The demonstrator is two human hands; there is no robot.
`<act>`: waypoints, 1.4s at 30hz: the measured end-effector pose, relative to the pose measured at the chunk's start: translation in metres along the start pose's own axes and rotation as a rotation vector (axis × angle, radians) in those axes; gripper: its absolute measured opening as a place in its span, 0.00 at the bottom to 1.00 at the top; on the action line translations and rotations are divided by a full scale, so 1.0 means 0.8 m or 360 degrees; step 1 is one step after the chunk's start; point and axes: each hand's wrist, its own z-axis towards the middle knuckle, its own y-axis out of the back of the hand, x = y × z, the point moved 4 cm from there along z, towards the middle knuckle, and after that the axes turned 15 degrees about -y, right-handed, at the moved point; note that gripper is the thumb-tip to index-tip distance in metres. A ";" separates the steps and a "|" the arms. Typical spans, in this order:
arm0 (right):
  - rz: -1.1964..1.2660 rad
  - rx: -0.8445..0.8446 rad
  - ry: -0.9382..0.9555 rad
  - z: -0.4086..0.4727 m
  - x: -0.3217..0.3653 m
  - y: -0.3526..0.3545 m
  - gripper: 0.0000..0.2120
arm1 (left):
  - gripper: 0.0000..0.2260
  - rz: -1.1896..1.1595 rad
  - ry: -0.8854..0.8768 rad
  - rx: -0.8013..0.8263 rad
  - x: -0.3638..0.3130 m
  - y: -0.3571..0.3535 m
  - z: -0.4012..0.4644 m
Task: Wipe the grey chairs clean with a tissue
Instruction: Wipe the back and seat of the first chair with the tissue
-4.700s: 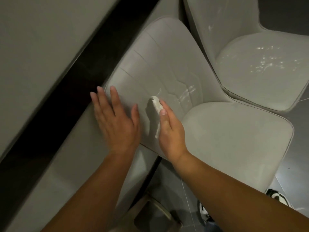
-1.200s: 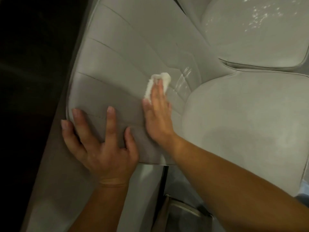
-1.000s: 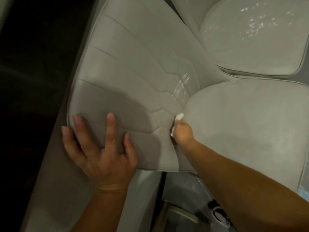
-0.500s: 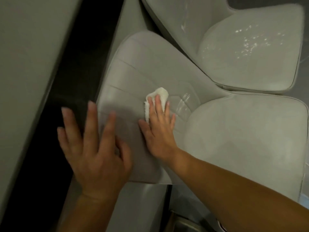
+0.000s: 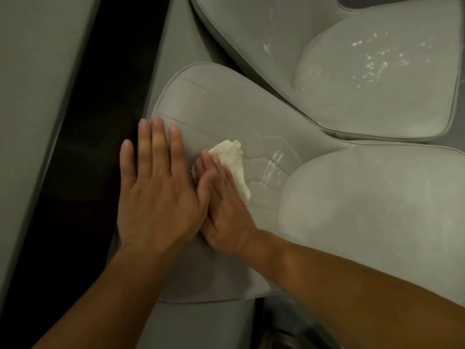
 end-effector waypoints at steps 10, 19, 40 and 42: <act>0.0128 -0.0294 -0.0916 0.025 -0.103 -0.014 0.28 | 0.40 0.0066 -0.0047 -0.0075 0.000 -0.026 0.007; 0.0634 -0.0382 -0.1866 0.019 -0.244 0.010 0.26 | 0.39 0.0024 -0.0031 -0.0225 0.001 -0.049 0.005; 0.0669 -0.0342 -0.1967 0.032 -0.262 0.036 0.25 | 0.38 -0.0127 0.0011 -0.0273 0.001 -0.061 0.002; 0.0731 -0.0496 -0.2016 0.024 -0.268 0.047 0.23 | 0.37 -0.0117 0.0013 -0.0260 0.000 -0.060 0.004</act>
